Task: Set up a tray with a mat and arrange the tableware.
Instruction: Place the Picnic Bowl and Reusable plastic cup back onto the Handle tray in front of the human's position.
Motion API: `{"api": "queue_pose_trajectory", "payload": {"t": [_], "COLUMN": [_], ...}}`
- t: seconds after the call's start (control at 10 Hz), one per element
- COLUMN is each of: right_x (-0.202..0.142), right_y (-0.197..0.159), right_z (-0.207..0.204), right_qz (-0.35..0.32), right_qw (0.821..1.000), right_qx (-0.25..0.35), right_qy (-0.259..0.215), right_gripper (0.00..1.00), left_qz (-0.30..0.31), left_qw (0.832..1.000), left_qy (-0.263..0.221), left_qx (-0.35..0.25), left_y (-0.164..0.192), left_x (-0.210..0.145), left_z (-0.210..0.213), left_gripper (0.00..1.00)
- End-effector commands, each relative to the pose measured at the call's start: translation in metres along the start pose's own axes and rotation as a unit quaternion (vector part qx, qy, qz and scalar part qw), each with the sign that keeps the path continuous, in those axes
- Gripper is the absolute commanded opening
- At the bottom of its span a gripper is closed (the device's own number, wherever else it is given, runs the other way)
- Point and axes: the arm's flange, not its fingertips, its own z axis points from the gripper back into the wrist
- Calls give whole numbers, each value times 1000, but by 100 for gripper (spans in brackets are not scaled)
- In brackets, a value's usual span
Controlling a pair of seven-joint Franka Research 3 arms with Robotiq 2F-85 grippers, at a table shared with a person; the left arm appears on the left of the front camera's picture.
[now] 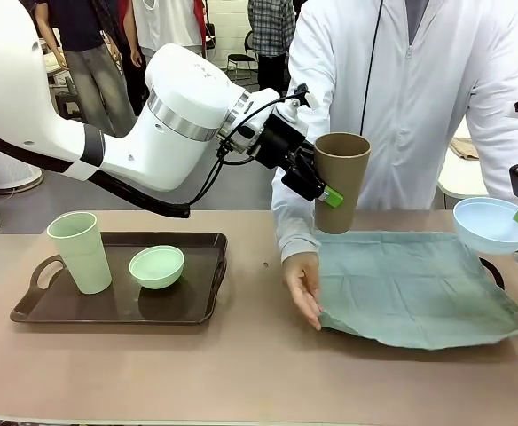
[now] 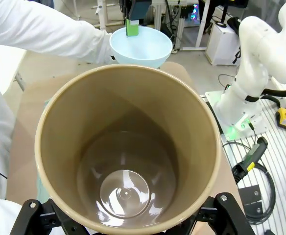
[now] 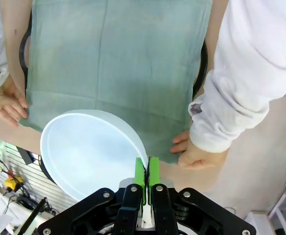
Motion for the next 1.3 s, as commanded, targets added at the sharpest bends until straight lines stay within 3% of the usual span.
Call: {"api": "queue_pose_trajectory", "payload": {"t": [0.0,1.2], "right_x": [3,3], "right_y": [-1,-1], "right_z": [2,2], "right_qz": [-1,-1], "right_qw": [1000,1000], "right_qx": [0,0], "right_qy": [-2,-2], "right_gripper": [0,0], "left_qz": [-8,-8], "left_qw": [1000,1000], "left_qy": [-2,-2], "left_qx": [1,1], "left_y": [0,0], "left_x": [2,2], "left_z": [2,2], "left_gripper": [0,0]}}
